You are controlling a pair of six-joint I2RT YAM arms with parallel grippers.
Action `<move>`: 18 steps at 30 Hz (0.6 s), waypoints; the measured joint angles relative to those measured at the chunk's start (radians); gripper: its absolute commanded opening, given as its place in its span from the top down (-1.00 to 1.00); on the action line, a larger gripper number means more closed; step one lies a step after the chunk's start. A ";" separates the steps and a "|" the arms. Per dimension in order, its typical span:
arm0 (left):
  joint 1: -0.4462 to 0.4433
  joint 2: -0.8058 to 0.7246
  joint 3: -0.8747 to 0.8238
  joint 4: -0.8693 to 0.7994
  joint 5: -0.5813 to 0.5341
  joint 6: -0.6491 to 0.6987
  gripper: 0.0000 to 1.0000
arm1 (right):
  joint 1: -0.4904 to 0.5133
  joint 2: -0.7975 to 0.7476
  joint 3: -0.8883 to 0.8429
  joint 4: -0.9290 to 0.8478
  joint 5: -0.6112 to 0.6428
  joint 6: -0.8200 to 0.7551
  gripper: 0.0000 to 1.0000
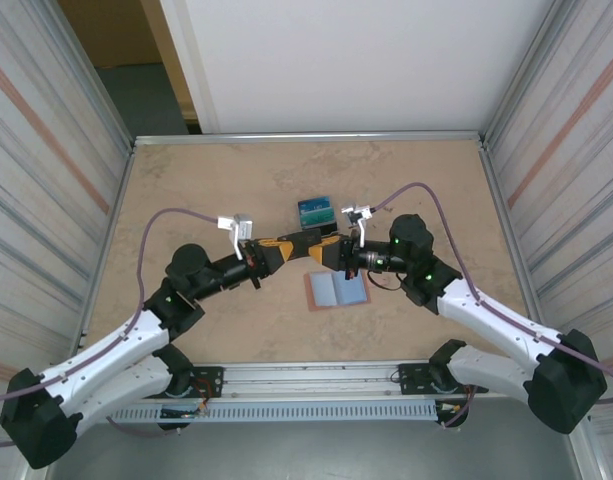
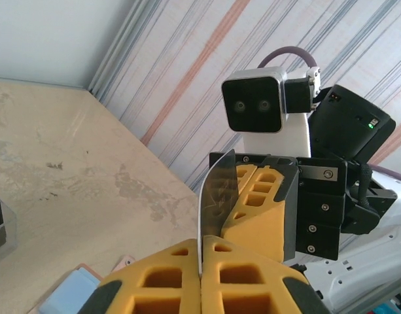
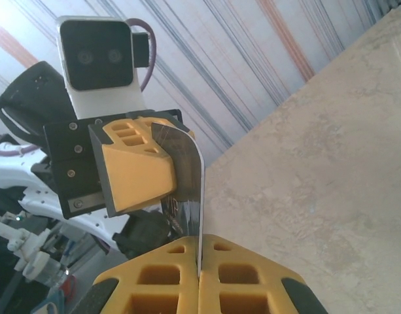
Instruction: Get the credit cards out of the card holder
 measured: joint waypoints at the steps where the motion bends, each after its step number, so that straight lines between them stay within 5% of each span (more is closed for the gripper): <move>1: -0.001 0.000 0.022 -0.042 0.003 0.018 0.35 | 0.001 -0.009 0.007 -0.016 -0.001 -0.013 1.00; 5: -0.005 0.000 0.158 -0.246 0.026 0.136 -0.23 | 0.006 -0.055 0.037 -0.111 0.000 -0.069 1.00; 18: -0.005 0.241 0.660 -0.819 0.113 0.594 -0.22 | 0.006 -0.090 0.064 -0.300 -0.013 -0.162 1.00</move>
